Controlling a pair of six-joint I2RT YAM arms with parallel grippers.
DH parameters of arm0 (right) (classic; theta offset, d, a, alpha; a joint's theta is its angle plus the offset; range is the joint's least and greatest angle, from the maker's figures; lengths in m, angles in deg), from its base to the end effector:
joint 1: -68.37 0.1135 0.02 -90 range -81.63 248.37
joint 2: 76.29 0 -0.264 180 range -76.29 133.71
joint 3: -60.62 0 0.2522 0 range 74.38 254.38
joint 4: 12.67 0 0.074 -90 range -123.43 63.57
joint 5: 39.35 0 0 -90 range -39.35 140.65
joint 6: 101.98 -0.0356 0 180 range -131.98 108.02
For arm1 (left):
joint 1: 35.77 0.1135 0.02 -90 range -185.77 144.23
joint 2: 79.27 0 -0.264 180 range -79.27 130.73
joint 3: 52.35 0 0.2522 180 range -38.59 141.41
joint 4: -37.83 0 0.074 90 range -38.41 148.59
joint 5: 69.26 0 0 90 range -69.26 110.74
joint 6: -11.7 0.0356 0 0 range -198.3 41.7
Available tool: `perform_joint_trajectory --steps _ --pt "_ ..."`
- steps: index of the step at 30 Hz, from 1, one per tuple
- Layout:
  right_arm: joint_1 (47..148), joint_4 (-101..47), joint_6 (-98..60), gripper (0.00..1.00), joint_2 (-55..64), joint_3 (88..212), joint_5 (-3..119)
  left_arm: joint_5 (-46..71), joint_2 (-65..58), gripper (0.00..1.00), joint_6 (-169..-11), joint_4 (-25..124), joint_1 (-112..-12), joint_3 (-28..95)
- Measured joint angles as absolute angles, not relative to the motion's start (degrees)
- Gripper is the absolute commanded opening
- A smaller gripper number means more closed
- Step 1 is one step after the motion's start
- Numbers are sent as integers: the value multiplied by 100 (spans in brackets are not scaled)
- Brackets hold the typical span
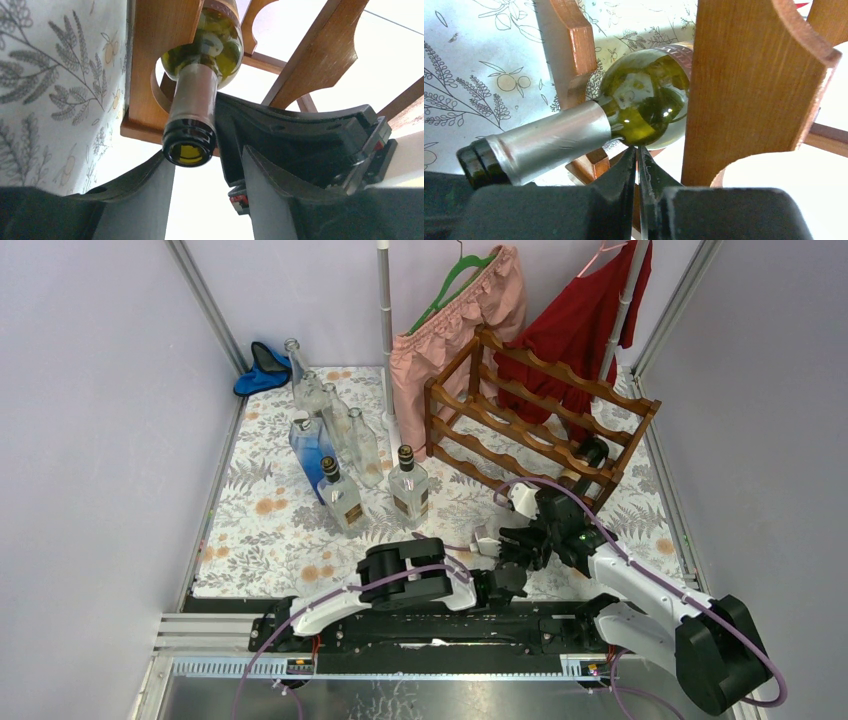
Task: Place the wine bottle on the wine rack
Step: Place the wine bottle in the wine rack.
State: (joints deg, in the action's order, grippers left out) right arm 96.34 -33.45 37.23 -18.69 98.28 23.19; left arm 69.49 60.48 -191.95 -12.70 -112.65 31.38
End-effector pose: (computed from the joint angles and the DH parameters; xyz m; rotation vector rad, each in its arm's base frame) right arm 0.1805 0.0773 0.1815 -1.2214 1.9398 -0.7396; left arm 0.1304 -0.4414 0.0656 -1.2973 1.5052 -1.7387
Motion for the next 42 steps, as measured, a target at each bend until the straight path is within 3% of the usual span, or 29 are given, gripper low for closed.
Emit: perform_joint_trajectory --steps 14,19,32,35,39,42 --pt "9631 -3345 3705 11 -1934 9817 2315 6807 5971 60 -19184 -1548 -11378 2889" --pt "9631 -3568 3616 12 -2061 9817 2454 6641 5746 60 -19118 -1980 -11466 2290" --pt "9631 -5094 3255 29 -3132 10709 4282 6468 5304 43 -18585 -2472 -11684 1025" --pt "9631 -5483 3231 28 -3204 10829 4961 6464 5134 39 -18288 -2409 -11752 721" --pt "9631 -5828 3168 16 -3126 10829 5552 6538 4699 31 -17730 -2324 -11855 398" --pt "9631 -5946 3113 14 -2955 10829 5844 6720 4244 28 -17127 -2297 -11984 153"
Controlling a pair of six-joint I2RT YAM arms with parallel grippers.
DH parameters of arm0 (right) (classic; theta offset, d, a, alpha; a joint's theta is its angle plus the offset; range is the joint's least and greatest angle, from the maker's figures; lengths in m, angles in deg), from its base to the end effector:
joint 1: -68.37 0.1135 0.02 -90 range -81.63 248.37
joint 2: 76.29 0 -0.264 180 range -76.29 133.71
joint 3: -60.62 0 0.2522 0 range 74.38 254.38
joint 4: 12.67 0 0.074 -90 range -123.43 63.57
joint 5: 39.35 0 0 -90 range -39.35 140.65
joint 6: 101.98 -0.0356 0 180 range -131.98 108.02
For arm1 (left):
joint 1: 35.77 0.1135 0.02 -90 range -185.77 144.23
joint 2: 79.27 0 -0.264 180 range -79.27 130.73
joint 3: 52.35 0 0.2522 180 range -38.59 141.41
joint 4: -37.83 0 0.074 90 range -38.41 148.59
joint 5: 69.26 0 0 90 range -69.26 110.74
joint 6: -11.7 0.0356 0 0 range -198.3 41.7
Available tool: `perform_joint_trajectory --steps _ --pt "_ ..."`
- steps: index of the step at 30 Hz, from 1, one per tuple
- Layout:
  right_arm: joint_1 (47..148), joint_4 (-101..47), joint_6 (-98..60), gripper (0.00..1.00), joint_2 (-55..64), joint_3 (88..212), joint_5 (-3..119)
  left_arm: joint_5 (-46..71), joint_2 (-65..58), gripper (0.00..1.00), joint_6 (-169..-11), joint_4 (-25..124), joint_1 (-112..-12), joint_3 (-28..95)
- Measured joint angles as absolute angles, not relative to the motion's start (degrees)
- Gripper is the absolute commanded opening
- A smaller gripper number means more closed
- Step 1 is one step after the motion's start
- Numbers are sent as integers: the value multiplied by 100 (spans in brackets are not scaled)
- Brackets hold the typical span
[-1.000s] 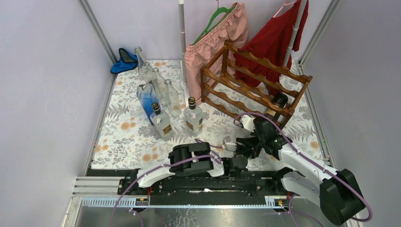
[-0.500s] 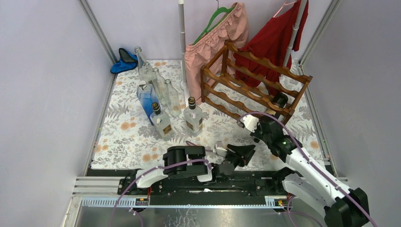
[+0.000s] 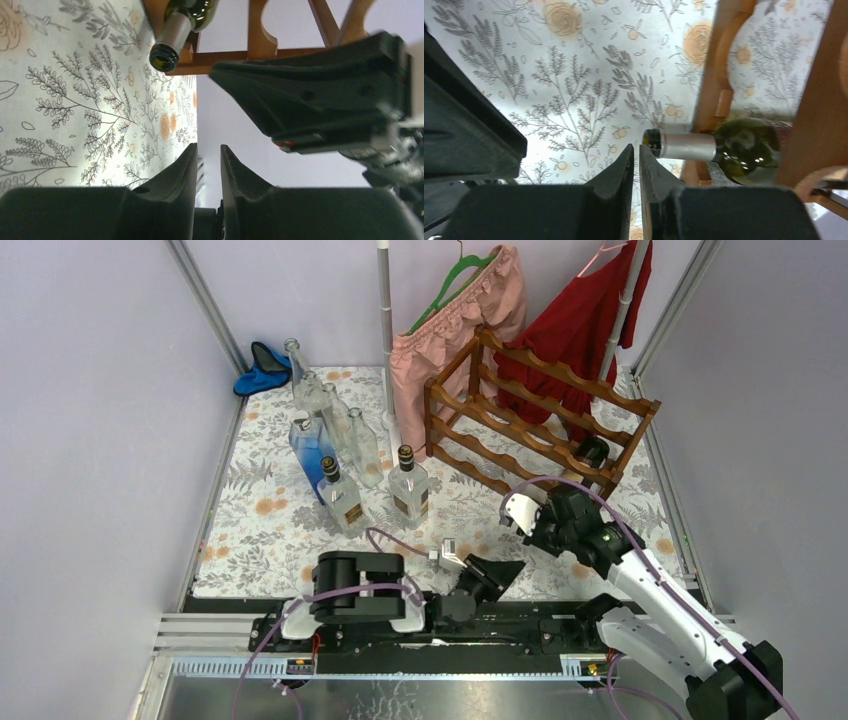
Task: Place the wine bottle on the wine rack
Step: Place the wine bottle in the wine rack, then pick up the wine bottle from the center of the board.
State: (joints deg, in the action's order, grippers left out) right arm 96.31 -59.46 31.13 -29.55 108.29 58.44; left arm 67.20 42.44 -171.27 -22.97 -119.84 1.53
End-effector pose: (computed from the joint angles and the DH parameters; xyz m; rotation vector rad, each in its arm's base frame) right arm 0.1456 0.0827 0.2314 -1.4250 1.8837 0.0330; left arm 0.0620 -0.3472 0.0925 -0.8287 1.7583 -1.5863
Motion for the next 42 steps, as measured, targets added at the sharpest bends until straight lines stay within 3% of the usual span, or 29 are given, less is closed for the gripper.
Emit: perform_joint_trajectory --steps 10,23,42 --pt "9631 -5914 2886 11 -2597 10704 6236 7474 3232 20 -14878 -2085 -12679 -453" --pt "9843 -5470 2689 8 -1451 10521 5440 7675 2111 27 -12251 -2087 -12998 -1078" --pt "10001 -4834 2276 9 -942 10365 3976 7725 1694 34 -11293 -2175 -13075 -1500"
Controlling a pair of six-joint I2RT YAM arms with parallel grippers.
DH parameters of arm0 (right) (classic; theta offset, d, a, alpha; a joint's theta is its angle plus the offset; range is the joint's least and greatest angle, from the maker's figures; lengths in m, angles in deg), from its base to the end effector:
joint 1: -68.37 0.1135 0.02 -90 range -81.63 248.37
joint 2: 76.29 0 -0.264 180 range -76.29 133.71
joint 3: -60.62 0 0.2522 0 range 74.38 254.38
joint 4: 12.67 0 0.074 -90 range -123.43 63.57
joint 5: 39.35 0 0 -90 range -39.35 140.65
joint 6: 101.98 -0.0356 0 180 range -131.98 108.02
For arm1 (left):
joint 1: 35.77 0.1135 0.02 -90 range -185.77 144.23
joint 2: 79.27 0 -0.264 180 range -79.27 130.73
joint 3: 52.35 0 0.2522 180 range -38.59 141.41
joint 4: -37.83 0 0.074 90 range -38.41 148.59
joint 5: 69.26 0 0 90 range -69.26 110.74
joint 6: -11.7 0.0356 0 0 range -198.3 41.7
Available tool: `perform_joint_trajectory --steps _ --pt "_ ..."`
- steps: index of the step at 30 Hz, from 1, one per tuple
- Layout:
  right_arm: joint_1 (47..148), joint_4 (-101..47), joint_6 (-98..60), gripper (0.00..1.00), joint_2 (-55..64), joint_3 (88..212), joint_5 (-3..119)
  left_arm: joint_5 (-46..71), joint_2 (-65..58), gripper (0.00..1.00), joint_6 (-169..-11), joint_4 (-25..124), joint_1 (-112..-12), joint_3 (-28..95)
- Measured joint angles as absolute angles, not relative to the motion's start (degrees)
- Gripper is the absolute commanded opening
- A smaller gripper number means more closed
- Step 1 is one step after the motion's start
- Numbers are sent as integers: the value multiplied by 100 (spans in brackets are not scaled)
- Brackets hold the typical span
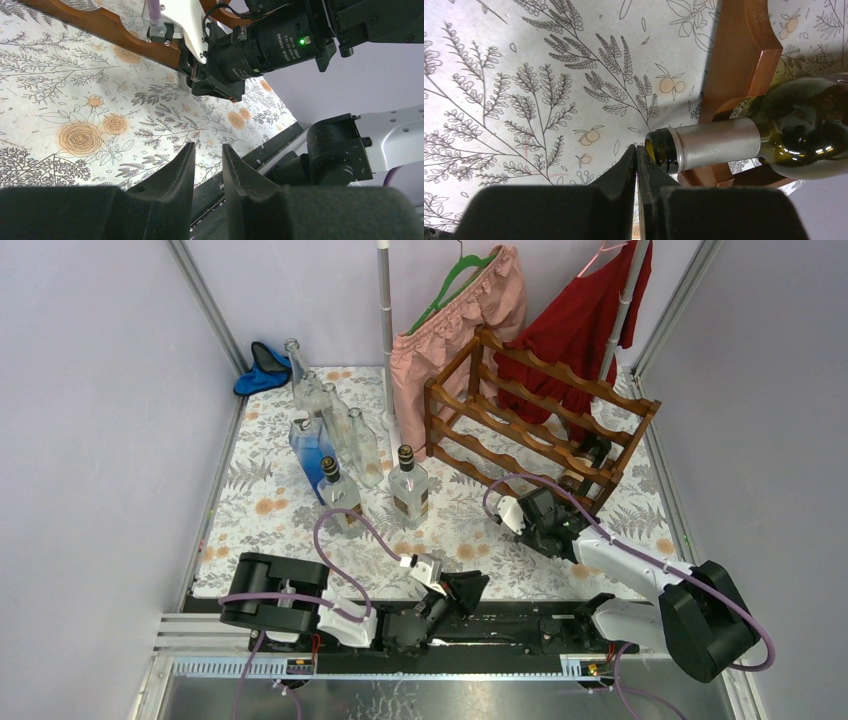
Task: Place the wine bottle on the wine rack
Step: Pick up the wine bottle from the center of the board.
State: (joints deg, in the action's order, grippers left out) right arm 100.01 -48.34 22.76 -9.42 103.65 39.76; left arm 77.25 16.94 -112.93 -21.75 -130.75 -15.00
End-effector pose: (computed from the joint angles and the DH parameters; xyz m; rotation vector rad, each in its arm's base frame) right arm 0.1757 0.1004 0.1605 -1.3682 2.2151 -0.2672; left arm 0.0059 -0.2742 0.1613 0.0468 1.6548 -0.9997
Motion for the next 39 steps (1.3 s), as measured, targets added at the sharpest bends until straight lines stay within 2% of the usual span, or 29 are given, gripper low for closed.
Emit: perform_joint_trajectory --steps 8,12,16,20,26,28,33,39 --pt "10005 -4733 2261 9 -888 10355 3615 7723 1534 38 -10944 -2171 -13201 -1519" --pt "10005 -4687 2261 13 -885 10355 3534 7673 1350 41 -10631 -2072 -13269 -1506" --pt "10003 -5017 2287 29 -1060 10435 3995 7482 1060 48 -10312 -1792 -13319 -1438" --pt "10005 -5678 2449 52 -1845 10722 5283 7163 428 57 -10054 -890 -13350 -1264" --pt "10005 -6668 2879 92 -3001 11594 7298 6545 -986 94 -9643 1442 -13361 -363" --pt "10005 -6867 2951 96 -3091 11906 7744 6453 -1465 99 -9503 2201 -13361 13" --pt "10005 -7153 2914 99 -2990 12527 8450 6486 -2341 99 -9180 3567 -13361 675" --pt "9583 -7299 2910 99 -3012 12842 9383 6558 -2713 99 -9300 4957 -13361 1187"
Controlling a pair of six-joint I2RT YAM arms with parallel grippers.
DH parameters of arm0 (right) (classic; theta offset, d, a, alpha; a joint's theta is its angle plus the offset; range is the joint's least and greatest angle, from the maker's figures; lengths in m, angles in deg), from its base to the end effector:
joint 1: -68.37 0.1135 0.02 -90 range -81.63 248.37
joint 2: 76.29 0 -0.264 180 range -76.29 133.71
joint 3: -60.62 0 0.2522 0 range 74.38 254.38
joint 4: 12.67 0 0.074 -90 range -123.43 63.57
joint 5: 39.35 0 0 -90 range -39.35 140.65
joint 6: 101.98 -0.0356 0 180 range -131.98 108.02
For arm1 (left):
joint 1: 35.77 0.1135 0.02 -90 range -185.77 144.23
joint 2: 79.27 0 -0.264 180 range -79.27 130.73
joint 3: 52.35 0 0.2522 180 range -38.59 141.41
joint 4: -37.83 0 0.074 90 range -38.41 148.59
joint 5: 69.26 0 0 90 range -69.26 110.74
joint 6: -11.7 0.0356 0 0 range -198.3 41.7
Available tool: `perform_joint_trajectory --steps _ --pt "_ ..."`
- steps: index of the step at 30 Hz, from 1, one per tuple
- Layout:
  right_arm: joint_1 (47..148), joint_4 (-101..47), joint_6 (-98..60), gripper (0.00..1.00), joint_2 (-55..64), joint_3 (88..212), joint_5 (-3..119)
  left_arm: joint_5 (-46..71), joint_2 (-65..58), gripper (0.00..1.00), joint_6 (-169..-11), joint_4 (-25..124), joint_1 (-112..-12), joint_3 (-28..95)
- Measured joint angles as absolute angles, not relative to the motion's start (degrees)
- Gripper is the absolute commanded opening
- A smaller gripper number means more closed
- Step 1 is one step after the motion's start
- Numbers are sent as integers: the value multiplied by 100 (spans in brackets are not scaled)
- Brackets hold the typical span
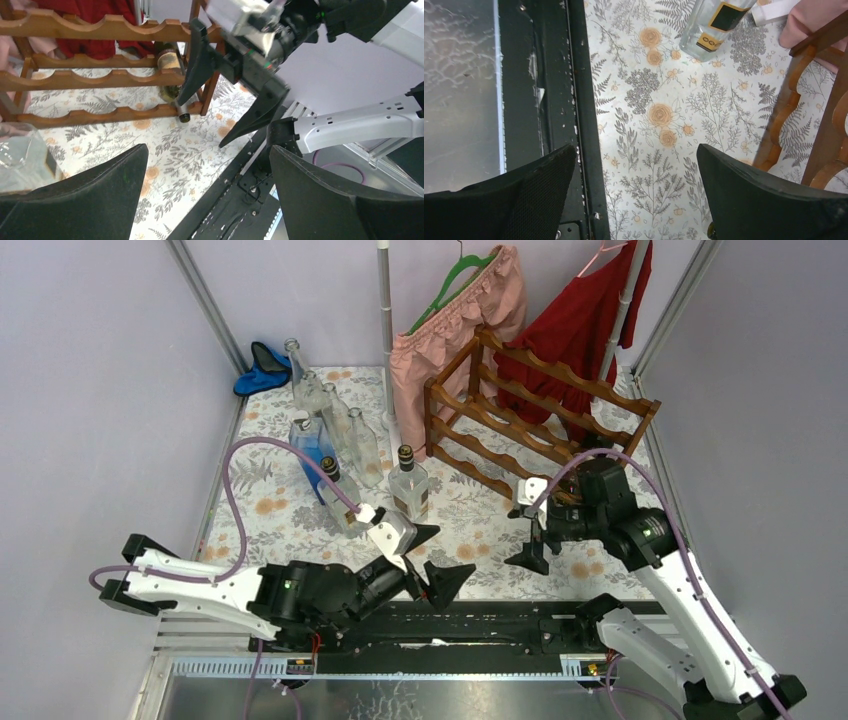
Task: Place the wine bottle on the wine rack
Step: Pick up the wine bottle from the center of the board.
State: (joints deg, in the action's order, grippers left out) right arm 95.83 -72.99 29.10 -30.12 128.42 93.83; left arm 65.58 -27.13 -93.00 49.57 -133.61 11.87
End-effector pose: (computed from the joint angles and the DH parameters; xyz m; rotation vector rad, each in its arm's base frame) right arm 0.1215 0.0906 0.3344 -1.4999 1.4982 0.6997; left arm -0.0029 -0.2053 0.3753 0.5361 1.5543 -0.9225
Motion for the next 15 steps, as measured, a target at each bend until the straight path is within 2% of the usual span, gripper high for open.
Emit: perform_joint_trajectory --steps 7,15 --pt "9155 -7334 2943 100 -3469 12243 10266 6639 -3047 99 -9895 6144 -13361 1263" --pt "8899 -7328 3021 100 -3513 11909 10441 6704 -3858 97 -9899 6474 -13361 1232"
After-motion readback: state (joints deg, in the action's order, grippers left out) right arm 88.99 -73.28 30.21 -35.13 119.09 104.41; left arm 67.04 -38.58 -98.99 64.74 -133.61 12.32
